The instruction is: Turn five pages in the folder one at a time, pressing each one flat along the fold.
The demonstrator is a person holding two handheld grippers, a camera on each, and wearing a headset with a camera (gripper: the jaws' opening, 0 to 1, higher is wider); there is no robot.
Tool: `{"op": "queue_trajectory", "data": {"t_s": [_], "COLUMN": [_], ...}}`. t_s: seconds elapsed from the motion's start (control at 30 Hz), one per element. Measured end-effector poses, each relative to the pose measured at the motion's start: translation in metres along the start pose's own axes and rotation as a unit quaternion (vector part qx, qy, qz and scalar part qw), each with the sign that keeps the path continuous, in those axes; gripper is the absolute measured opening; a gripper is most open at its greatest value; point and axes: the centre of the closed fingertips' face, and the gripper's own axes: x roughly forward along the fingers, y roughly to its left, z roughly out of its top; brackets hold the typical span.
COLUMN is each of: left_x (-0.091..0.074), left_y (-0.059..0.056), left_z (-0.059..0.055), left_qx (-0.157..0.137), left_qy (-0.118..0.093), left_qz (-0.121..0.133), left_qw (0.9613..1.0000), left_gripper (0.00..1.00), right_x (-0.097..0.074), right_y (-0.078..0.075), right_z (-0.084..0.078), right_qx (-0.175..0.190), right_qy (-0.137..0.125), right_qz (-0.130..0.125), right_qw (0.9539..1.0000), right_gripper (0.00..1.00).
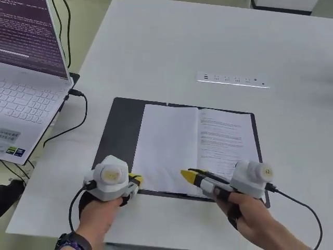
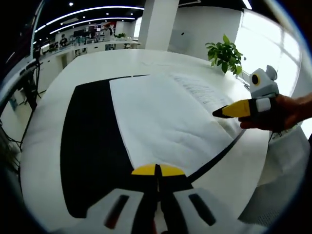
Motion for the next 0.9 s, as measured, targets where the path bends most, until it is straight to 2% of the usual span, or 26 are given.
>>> {"op": "queue_trajectory", "data": {"t_s": [0.27,0.57,0.63,0.9], "left_x": [0.000,0.000,0.001,0.003], "left_y": [0.002,0.001,0.002,0.003], "left_z": [-0.001,-0.002,-0.002,-0.002], "left_qx": [-0.016,-0.023,-0.023,-0.026], "left_qy": [-0.005,-0.006,-0.004,-0.001], "left_qz": [0.000,-0.004,-0.004,-0.006], "left_qw": [0.9999,0.9997,0.9997,0.9996], "left_gripper": [0.00,0.00,0.00,0.00], "right_x": [0.013,0.021,0.023,0.032], "right_y": [-0.025,-0.054,-0.056,-0.061], "right_z": [0.026,0.037,0.038,0.045], "right_qx": [0.005,0.006,0.007,0.016], "right_qy": [-0.018,-0.020,-0.021,-0.028], "right_qz": [-0.024,-0.045,-0.046,-0.036], "right_qw": [0.9995,0.9988,0.9987,0.9988], "right_gripper": [0.11,0.03,0.00,0.00]}}
